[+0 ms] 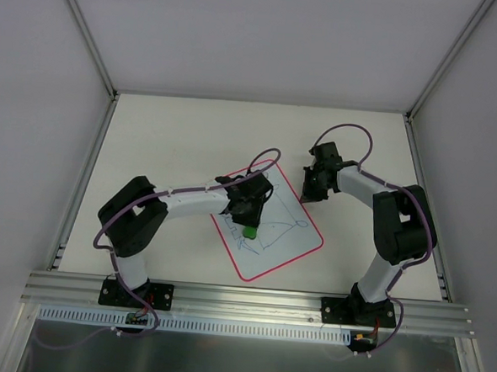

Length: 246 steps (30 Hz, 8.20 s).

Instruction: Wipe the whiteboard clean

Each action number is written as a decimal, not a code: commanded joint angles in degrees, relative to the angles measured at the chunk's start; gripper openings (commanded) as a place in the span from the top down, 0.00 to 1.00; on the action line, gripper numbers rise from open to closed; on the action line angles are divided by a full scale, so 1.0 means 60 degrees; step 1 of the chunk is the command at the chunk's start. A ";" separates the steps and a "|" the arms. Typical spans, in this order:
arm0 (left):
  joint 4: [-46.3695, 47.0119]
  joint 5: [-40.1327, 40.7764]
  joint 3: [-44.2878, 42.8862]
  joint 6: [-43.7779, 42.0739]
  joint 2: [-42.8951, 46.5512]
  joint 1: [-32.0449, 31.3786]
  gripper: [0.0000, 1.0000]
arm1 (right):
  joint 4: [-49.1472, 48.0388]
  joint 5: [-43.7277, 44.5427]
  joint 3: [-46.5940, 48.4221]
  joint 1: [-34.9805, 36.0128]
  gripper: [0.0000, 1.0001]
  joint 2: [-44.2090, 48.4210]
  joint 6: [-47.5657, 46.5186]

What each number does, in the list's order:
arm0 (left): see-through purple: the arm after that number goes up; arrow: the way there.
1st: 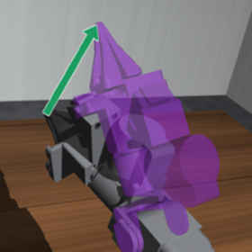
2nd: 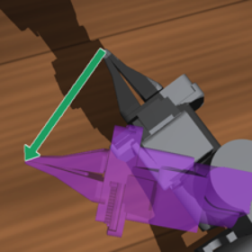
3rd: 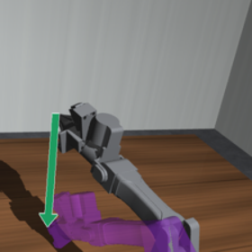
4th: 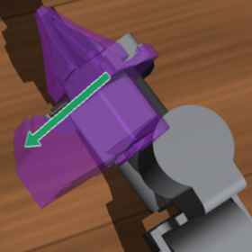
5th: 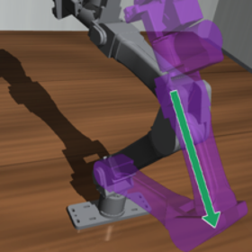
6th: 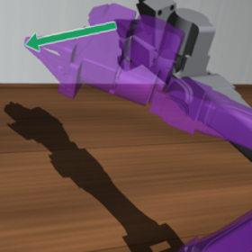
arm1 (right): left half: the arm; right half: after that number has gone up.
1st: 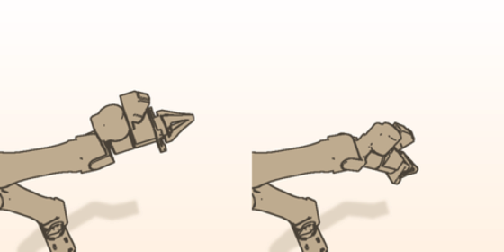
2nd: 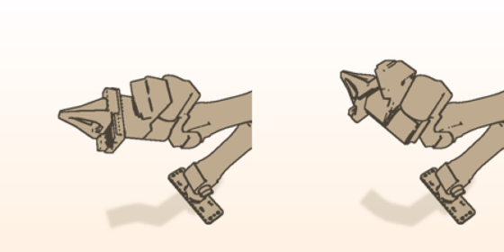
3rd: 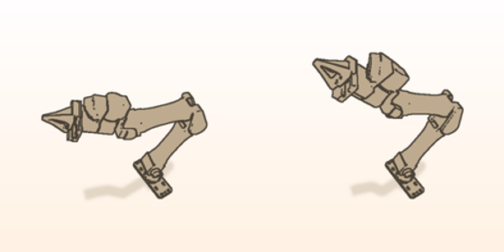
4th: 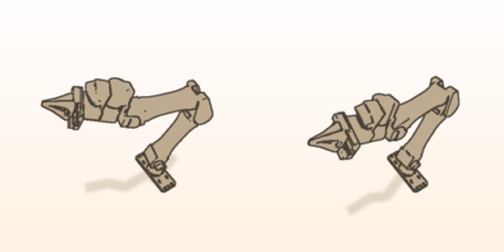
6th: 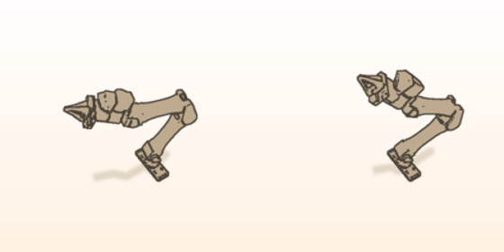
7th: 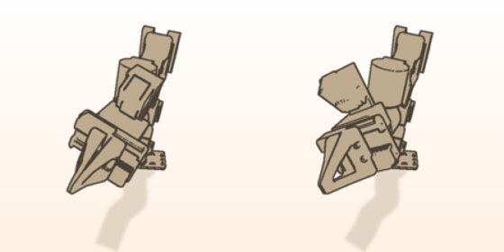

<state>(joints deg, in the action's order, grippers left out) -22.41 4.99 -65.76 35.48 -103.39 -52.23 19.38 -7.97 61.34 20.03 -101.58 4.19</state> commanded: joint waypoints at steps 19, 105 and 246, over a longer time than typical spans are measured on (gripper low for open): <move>-0.1552 0.0372 0.1629 -0.0773 0.0518 0.1636 1.00 | -0.0343 0.0580 -0.0321 0.0045 1.00 -0.0340 0.0079; -0.2666 -0.0173 -0.1756 -0.0832 -0.1459 -0.1830 1.00 | -0.0461 0.0610 -0.0365 0.0045 1.00 -0.0326 0.0181; 0.1656 0.0662 0.4309 0.2421 0.2892 0.2332 0.18 | 0.1532 0.5180 -0.0775 0.5904 0.49 0.1095 0.6348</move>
<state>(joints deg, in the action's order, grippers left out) -10.83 10.83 -41.06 48.34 -83.37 -38.52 27.73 22.48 57.28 55.35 -94.59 40.01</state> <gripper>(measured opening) 0.822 0.512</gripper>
